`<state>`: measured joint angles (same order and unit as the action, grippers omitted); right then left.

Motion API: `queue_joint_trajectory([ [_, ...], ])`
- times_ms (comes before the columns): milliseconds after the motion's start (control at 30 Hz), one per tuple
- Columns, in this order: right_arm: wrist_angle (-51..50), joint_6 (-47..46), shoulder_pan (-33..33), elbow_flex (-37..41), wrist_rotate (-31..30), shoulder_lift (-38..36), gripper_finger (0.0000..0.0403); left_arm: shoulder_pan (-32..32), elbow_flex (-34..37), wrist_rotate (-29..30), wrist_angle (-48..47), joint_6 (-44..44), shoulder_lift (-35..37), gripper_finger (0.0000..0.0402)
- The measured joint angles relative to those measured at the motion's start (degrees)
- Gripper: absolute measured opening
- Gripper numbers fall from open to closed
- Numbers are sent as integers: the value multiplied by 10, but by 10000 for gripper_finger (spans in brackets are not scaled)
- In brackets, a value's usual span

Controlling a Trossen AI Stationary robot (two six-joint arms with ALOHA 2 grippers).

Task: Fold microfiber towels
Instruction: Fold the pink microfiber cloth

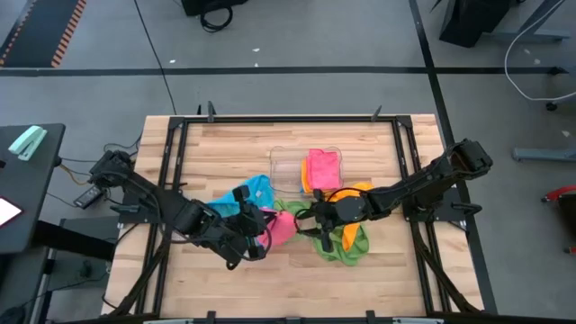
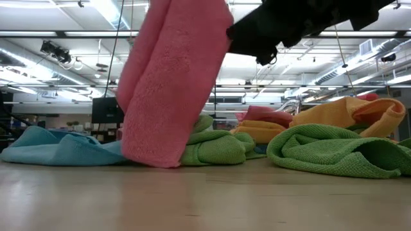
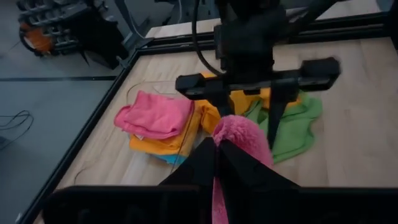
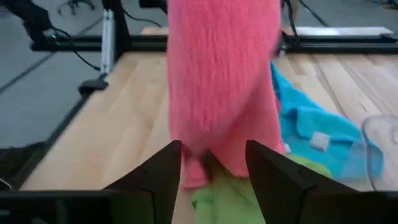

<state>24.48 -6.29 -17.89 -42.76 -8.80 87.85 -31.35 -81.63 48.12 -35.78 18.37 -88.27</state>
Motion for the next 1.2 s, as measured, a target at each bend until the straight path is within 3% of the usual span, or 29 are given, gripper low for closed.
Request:
queue_joint_trajectory([
  [100, 4, 5, -8, 0, 32, 0, 183, 0, 50, 28, 39, 3, 0, 21],
  [300, 4, 16, -10, -3, 35, -6, 167, 0, 125, 38, 129, -13, 0, 9],
  [467, 0, 28, 0, -41, 46, -9, 149, 0, 135, 39, 155, -41, 0, 30],
  [567, -55, 17, 8, -89, 57, -9, 139, -6, 135, 39, 159, -41, 0, 35],
  [767, -147, 19, -10, -138, 56, -9, 133, -25, 135, -49, 159, -71, 0, 13],
  [1000, -120, 50, -52, -135, -41, -9, 159, -29, 134, -66, 161, -61, -13, 23],
  [1200, -118, 42, -59, -135, -57, -1, 188, -21, 134, -80, 194, -71, -43, 27],
])
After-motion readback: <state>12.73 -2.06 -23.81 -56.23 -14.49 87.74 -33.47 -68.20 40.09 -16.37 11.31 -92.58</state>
